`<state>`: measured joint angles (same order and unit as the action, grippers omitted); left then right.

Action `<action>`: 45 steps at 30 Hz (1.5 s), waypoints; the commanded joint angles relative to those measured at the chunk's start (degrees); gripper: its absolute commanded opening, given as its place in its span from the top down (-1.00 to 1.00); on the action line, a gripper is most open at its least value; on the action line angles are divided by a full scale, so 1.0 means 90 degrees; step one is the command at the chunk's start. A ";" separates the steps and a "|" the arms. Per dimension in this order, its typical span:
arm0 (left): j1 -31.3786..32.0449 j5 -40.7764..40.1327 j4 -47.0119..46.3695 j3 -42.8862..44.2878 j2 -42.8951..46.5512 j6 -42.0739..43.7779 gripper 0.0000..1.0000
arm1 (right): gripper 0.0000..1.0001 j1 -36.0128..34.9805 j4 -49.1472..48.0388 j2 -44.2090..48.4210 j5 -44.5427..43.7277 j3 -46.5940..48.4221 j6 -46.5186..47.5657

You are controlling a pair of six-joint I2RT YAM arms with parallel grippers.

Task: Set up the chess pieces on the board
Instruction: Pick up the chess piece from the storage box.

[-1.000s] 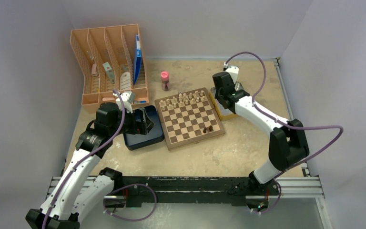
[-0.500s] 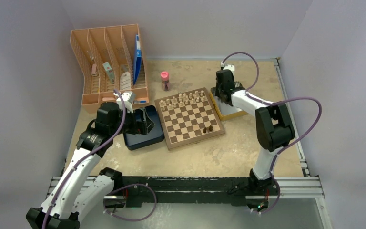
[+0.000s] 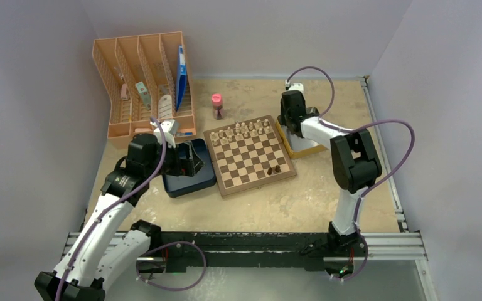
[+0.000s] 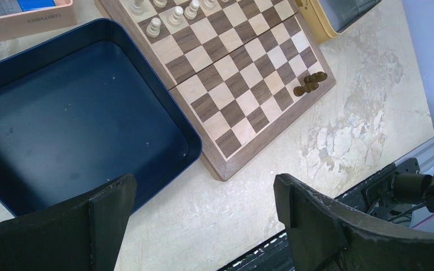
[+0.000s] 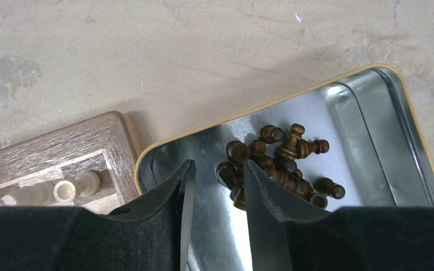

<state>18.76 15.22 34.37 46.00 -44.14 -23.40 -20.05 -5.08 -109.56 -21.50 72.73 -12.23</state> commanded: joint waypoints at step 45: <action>-0.0035 -0.0012 -0.0254 -0.0005 -0.0060 0.0051 -0.84 | 0.83 -0.0093 0.0980 0.0230 -0.0785 0.0540 -0.0535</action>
<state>18.76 15.18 34.37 46.00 -44.42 -23.40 -20.25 0.86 -112.42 -25.82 75.20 -14.41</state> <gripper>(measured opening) 0.921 0.117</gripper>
